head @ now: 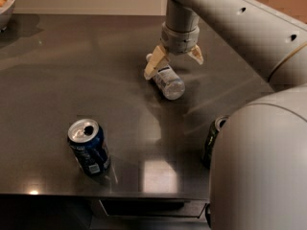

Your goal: Pick blue plastic bottle

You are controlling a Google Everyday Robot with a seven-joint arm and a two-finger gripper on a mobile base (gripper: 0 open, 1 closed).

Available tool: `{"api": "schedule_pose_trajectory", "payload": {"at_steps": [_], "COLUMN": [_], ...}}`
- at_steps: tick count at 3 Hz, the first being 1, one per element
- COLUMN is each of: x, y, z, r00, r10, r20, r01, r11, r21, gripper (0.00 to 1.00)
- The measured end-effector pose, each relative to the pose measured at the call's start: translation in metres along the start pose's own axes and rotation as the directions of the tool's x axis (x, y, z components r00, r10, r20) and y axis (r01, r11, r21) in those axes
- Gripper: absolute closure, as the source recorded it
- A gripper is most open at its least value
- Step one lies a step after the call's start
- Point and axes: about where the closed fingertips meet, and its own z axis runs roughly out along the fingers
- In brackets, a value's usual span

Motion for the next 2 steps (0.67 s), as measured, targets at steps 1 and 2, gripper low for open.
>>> {"api": "schedule_pose_trajectory", "payload": {"at_steps": [1, 2], "x": [-0.0022, -0.0040], "y": [0.0046, 0.0084], "z": [0.0065, 0.0081], "r00": [1.000, 1.000], "r10": [0.008, 0.008], "r20": [-0.017, -0.022], "r01": [-0.008, -0.008], "r11": [1.0000, 0.9999], "r21": [0.004, 0.010], "gripper": [0.18, 0.49]}}
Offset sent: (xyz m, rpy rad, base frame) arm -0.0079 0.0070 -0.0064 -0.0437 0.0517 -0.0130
